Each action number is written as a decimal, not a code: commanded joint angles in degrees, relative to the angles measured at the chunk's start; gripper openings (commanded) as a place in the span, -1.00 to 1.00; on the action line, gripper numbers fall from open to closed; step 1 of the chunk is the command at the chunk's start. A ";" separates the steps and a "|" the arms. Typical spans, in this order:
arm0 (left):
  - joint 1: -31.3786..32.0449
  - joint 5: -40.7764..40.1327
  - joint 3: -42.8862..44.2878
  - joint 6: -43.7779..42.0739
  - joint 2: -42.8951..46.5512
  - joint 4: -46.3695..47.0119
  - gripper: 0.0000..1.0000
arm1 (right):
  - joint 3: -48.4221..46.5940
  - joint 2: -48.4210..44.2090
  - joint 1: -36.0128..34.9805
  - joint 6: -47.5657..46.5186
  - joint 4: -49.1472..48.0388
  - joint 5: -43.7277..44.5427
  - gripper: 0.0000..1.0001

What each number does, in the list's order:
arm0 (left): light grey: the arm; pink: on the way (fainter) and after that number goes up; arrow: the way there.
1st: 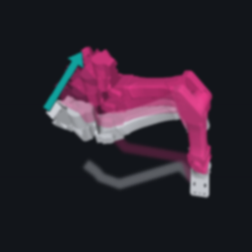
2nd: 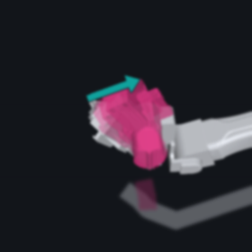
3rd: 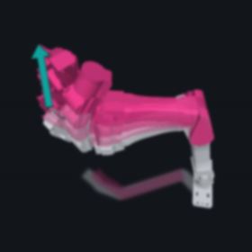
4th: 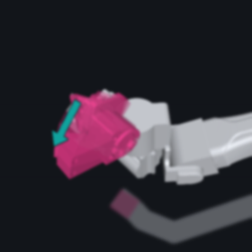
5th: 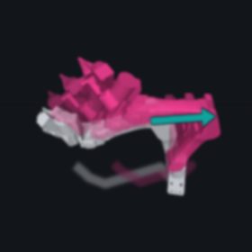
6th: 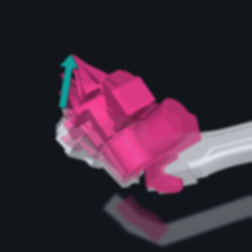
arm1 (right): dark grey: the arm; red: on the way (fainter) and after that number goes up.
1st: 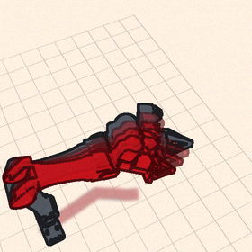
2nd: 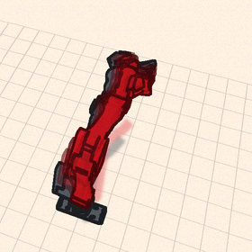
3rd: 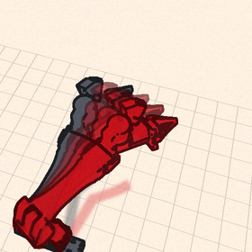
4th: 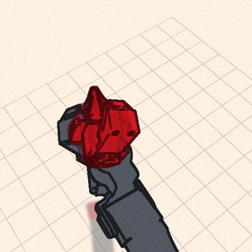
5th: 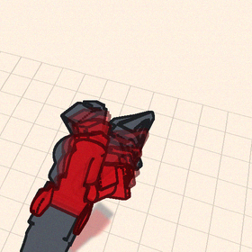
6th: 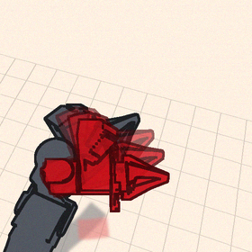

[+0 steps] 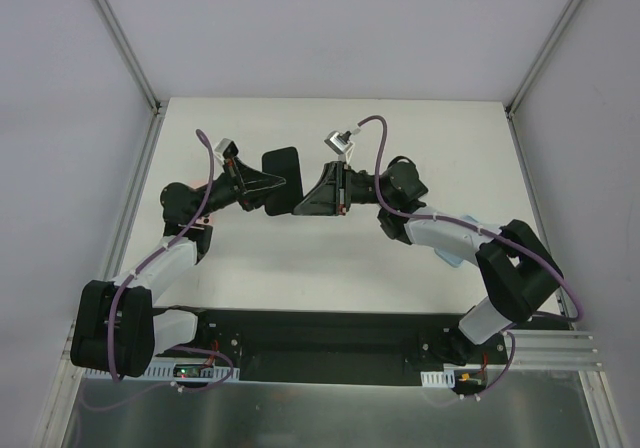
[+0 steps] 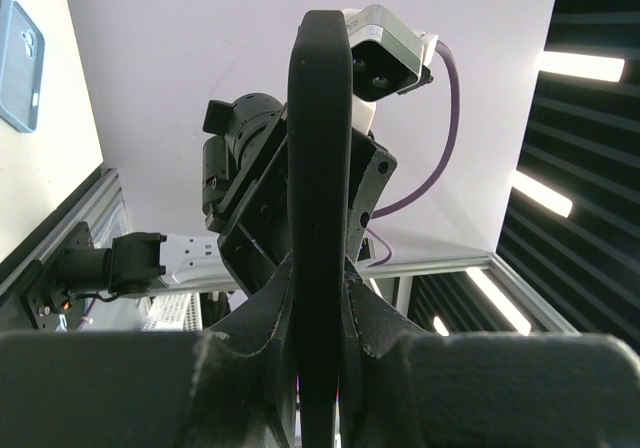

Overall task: Take the phone out of the phone case
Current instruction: Remove the phone case from the phone.

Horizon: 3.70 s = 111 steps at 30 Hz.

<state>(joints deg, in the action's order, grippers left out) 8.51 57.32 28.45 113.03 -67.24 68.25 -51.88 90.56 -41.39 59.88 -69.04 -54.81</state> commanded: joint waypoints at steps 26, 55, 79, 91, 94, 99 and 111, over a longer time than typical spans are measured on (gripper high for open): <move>-0.43 2.01 4.16 6.41 7.74 4.09 -1.00 | -4.46 -2.15 1.04 -14.26 -0.13 -10.94 -0.97; -0.43 2.89 5.22 8.61 11.26 4.44 -1.00 | -8.24 6.46 5.08 -6.55 -1.98 -3.73 -0.97; -0.43 6.13 6.62 5.63 12.05 6.64 -1.00 | -10.52 6.56 6.93 0.34 21.09 12.09 -0.97; -0.43 10.09 7.32 -2.46 13.72 0.22 -1.00 | -12.55 1.81 7.46 -5.82 40.02 20.96 -0.88; -0.43 10.71 7.67 -4.30 14.33 -1.10 -1.00 | -12.19 1.55 7.55 -6.35 41.87 23.34 -0.81; -0.34 11.85 8.38 -7.12 15.74 -4.52 -1.00 | -12.81 0.15 7.46 -8.45 45.74 27.20 -0.60; 0.45 12.12 8.03 -10.90 15.30 -7.25 -1.00 | -17.99 2.42 5.27 -8.55 46.89 26.07 -0.38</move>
<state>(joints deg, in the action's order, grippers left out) 5.69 56.82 31.53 102.21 -56.23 50.02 -66.48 88.75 -36.60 53.87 -26.57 -38.85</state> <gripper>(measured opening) 0.125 0.319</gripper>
